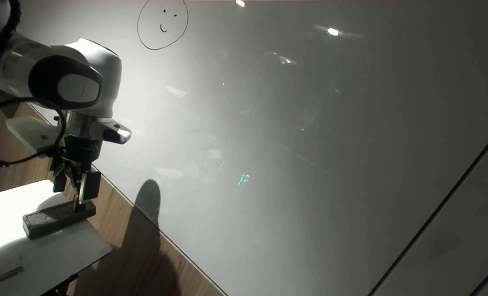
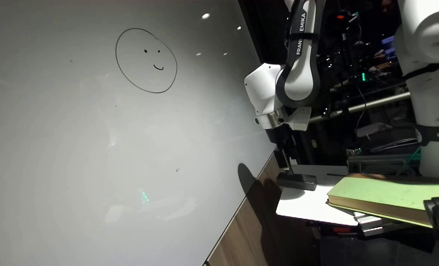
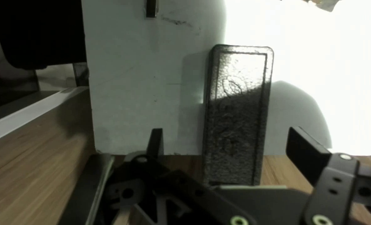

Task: Use the eraser from the table to wipe the whiteboard,

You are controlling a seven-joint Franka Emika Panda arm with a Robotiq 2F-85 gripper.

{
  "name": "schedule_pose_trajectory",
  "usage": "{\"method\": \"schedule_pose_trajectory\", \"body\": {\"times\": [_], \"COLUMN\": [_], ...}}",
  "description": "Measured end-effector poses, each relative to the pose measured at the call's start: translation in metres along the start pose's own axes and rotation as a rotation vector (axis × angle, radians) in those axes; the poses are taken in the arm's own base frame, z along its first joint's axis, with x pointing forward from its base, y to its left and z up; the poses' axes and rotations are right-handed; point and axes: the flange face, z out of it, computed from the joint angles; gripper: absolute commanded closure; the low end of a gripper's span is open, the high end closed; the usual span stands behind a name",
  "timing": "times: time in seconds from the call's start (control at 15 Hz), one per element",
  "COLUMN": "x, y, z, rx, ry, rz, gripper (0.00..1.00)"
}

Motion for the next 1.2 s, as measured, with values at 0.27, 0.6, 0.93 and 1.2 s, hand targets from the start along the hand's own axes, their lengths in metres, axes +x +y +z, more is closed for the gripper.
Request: {"method": "schedule_pose_trajectory", "body": {"times": [0.27, 0.6, 0.93, 1.2], "x": [0.001, -0.001, -0.005, -0.006], "y": [0.008, 0.004, -0.011, -0.015], "z": [0.003, 0.006, 0.018, 0.032], "rx": [0.005, 0.030, 0.049, 0.051], "ry": [-0.009, -0.022, -0.054, -0.056], "rz": [0.022, 0.031, 0.004, -0.015], "gripper": [0.00, 0.00, 0.00, 0.00]}}
